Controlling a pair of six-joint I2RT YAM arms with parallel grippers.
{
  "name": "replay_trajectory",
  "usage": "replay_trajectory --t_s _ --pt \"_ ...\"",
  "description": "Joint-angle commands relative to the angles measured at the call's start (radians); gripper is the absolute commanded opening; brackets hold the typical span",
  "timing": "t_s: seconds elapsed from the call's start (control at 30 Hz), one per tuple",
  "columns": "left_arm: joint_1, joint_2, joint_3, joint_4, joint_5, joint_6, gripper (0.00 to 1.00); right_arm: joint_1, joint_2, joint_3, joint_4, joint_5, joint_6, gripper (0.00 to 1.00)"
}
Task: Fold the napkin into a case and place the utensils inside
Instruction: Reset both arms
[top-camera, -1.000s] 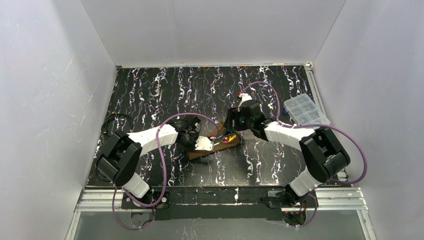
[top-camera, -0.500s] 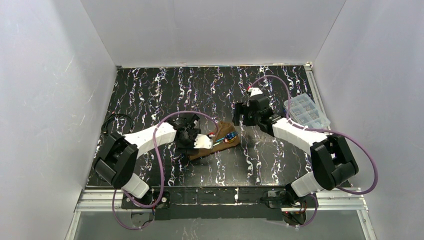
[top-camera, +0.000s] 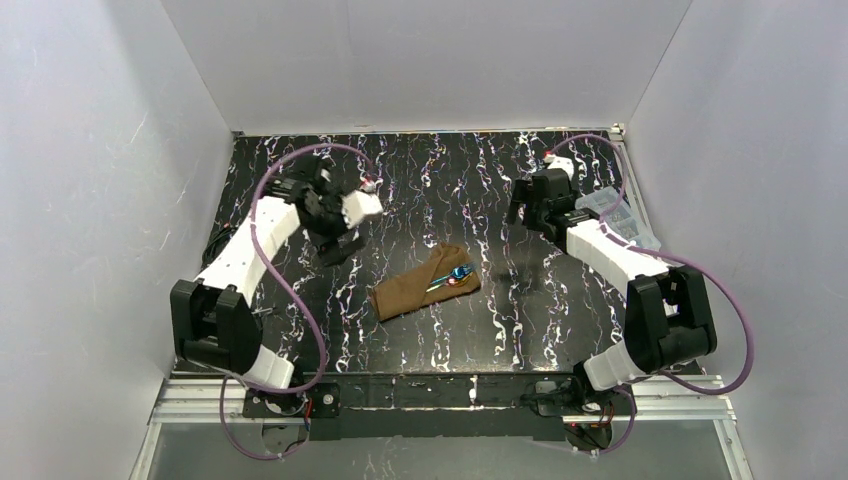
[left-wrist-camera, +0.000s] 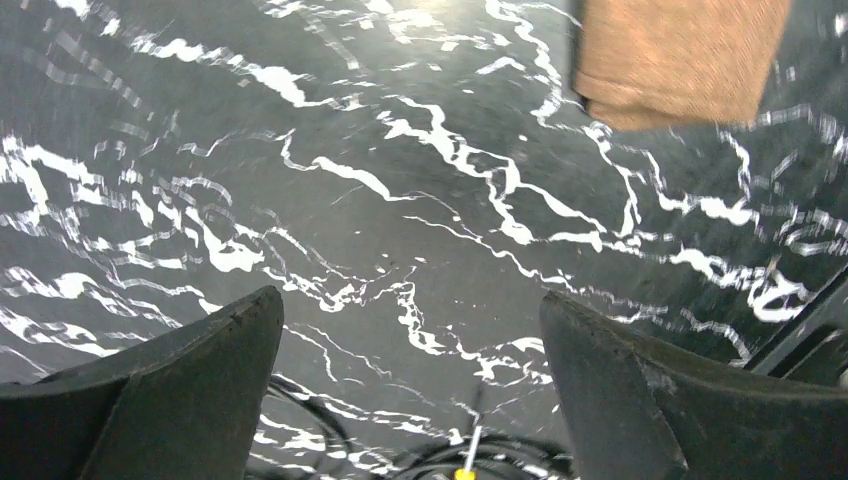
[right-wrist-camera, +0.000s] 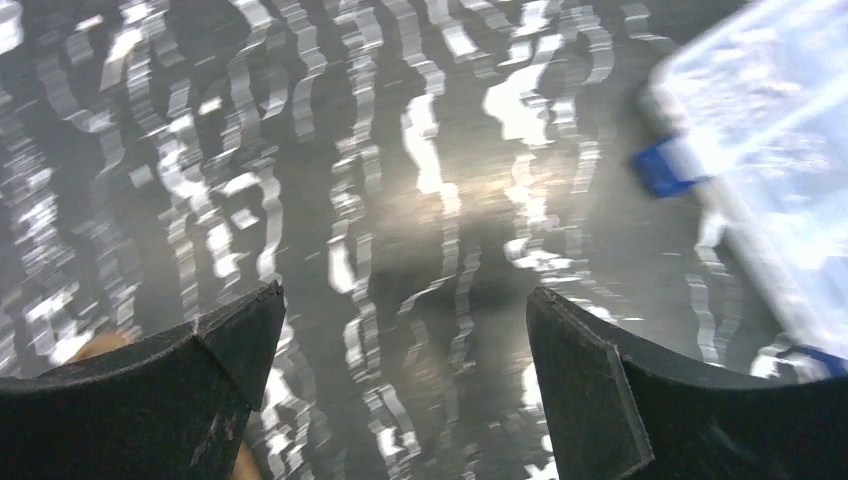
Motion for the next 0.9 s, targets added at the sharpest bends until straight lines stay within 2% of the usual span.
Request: replay_trajectory --t_s 0.0,0.03,0.1,0.13,0.23,0.37,0.5,0.63,0.8,0.87 --pt "0.171 0.041 0.044 0.077 0.200 -0.255 0.98 -0.029 0.035 -0.014 0.042 0.320 -0.055 0.99" --pt "0.210 0.048 0.025 0.155 0.215 -0.363 0.98 -0.034 0.045 -0.050 0.077 0.392 -0.075 0.99" --pt "0.269 0.059 -0.048 0.337 0.220 -0.539 0.98 -0.053 0.061 -0.079 0.113 0.432 -0.093 0.99" --pt "0.291 0.064 -0.086 0.403 0.235 -0.593 0.99 -0.058 0.062 -0.096 0.125 0.457 -0.099 0.99" --pt "0.336 0.052 -0.250 0.646 0.219 -0.709 0.98 -0.076 0.018 -0.220 0.334 0.487 -0.161 0.99" --pt "0.368 0.033 -0.447 0.976 0.226 -0.783 0.98 -0.138 -0.027 -0.377 0.616 0.507 -0.185 0.99" --pt "0.388 0.031 -0.575 1.190 0.223 -0.828 0.99 -0.183 -0.019 -0.460 0.750 0.449 -0.244 0.99" --pt "0.393 0.014 -0.645 1.305 0.241 -0.862 0.99 -0.221 -0.020 -0.550 0.906 0.361 -0.293 0.99" --pt "0.393 -0.073 -0.774 1.471 0.194 -0.900 0.98 -0.229 0.063 -0.654 1.175 0.312 -0.325 0.99" --pt "0.393 -0.108 -0.807 1.492 0.188 -0.900 0.99 -0.228 0.110 -0.681 1.267 0.211 -0.373 0.99"
